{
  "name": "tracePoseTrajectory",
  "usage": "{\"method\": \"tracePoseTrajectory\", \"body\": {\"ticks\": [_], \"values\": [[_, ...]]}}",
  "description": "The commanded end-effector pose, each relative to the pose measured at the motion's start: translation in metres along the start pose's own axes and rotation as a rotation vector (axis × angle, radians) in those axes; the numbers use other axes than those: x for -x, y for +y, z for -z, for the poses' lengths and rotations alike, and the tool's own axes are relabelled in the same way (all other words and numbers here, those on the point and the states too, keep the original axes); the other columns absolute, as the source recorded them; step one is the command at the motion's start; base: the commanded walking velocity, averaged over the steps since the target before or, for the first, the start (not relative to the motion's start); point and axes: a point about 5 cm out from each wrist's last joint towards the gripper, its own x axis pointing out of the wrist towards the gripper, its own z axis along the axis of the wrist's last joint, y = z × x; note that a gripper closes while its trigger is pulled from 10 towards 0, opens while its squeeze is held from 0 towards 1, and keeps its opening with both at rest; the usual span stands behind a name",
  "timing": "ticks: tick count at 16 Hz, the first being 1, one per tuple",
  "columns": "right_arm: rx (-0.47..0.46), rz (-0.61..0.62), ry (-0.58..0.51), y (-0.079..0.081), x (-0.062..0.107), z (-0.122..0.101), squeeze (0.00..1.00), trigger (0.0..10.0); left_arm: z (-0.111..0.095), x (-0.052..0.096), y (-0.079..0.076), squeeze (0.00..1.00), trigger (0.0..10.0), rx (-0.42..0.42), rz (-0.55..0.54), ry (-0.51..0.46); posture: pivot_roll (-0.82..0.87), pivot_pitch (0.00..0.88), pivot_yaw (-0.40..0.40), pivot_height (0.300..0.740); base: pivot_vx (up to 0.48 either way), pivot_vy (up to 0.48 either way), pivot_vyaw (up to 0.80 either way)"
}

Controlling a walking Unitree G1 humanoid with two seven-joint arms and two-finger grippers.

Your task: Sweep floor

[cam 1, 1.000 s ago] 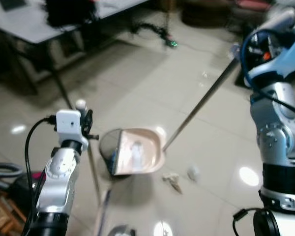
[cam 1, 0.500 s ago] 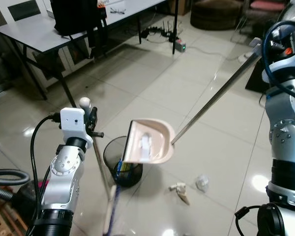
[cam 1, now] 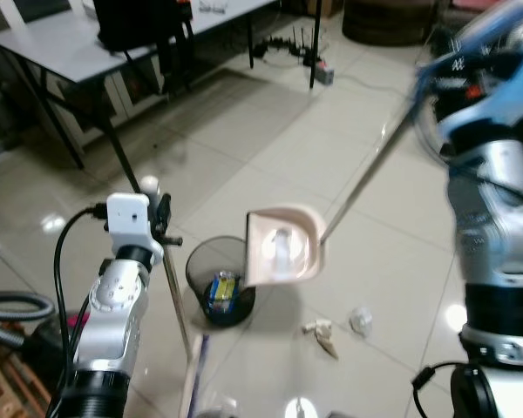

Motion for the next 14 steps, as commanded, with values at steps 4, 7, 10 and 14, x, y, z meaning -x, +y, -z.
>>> {"method": "tracePoseTrajectory", "body": {"ticks": [4, 7, 10, 14], "values": [[0.091, -0.207, -0.175, 0.042, -0.012, -0.002, 0.0, 10.0, -0.011, -0.007, 0.001, 0.0, 10.0, -0.022, 0.0, -0.052, -0.06, 0.0, 0.034, 0.74, 0.0, 0.0, 0.0], [0.101, -0.309, -0.239, 0.071, -0.017, 0.011, 0.0, 10.0, -0.012, -0.007, 0.002, 0.0, 10.0, -0.027, -0.004, -0.06, -0.05, 0.0, 0.028, 0.74, 0.0, 0.0, 0.0], [0.114, -0.445, -0.284, 0.104, -0.013, 0.022, 0.0, 10.0, -0.013, -0.007, 0.003, 0.0, 10.0, -0.034, -0.016, -0.07, -0.04, 0.0, 0.016, 0.74, 0.0, 0.0, 0.0], [0.117, -0.641, -0.346, 0.143, 0.011, 0.036, 0.0, 10.0, -0.013, -0.007, 0.003, 0.0, 10.0, -0.036, -0.022, -0.076, -0.03, 0.0, 0.008, 0.74, 0.0, 0.0, 0.0]]}}
